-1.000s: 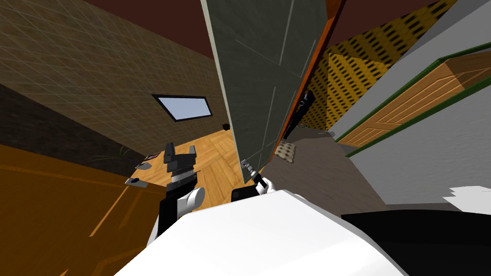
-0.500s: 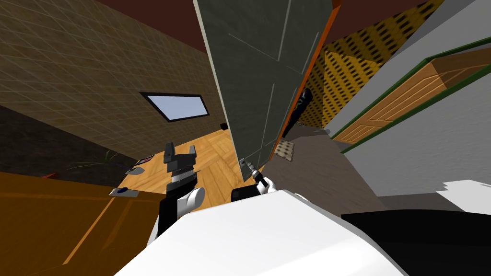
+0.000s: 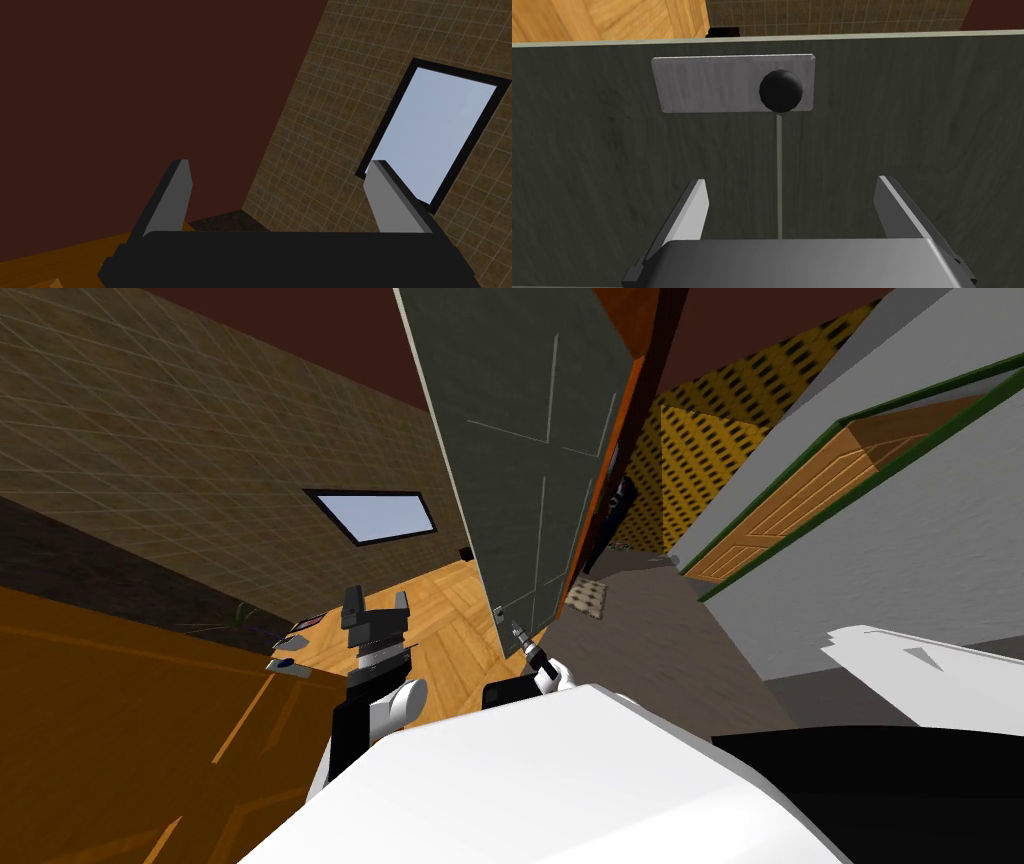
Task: Push the door open
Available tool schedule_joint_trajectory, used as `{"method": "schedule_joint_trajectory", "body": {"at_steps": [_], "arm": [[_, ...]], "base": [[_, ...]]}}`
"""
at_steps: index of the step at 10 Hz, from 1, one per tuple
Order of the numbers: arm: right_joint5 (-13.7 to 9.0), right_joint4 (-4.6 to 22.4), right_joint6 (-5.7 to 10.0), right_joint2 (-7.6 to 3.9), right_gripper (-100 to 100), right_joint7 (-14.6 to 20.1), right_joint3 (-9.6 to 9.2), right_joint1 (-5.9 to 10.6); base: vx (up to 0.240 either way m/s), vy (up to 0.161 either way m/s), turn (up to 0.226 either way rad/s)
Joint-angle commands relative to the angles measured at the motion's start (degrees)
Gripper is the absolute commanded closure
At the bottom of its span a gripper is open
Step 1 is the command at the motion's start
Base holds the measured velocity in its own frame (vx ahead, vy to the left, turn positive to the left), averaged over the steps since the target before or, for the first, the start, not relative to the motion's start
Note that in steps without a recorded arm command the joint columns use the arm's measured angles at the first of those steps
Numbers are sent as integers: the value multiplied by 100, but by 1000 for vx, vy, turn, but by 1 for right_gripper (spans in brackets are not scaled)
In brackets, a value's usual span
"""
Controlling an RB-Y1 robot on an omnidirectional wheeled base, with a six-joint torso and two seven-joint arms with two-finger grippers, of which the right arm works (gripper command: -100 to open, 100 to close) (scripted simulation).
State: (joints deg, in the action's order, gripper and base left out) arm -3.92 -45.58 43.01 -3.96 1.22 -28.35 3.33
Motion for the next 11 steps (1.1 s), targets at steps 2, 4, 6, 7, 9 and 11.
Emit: {"method": "schedule_joint_trajectory", "body": {"at_steps": [2, 4, 6, 7, 9, 11], "arm": [[-5, -32, -6, 62, -100, 28, -41, -12], [-6, -8, 6, 18, -100, 13, -9, -4], [-8, 15, 24, 11, -100, 2, 13, 4], [-10, 32, 38, 11, -100, -5, 29, 9], [-13, 68, 66, 30, -100, -22, 62, 21], [-16, 100, 92, 65, -100, -36, 92, 32]], "base": [[-208, -56, -25], [4, 2, 18], [169, 90, 18], [175, 94, 25], [190, 103, 31], [194, 105, 25]]}}
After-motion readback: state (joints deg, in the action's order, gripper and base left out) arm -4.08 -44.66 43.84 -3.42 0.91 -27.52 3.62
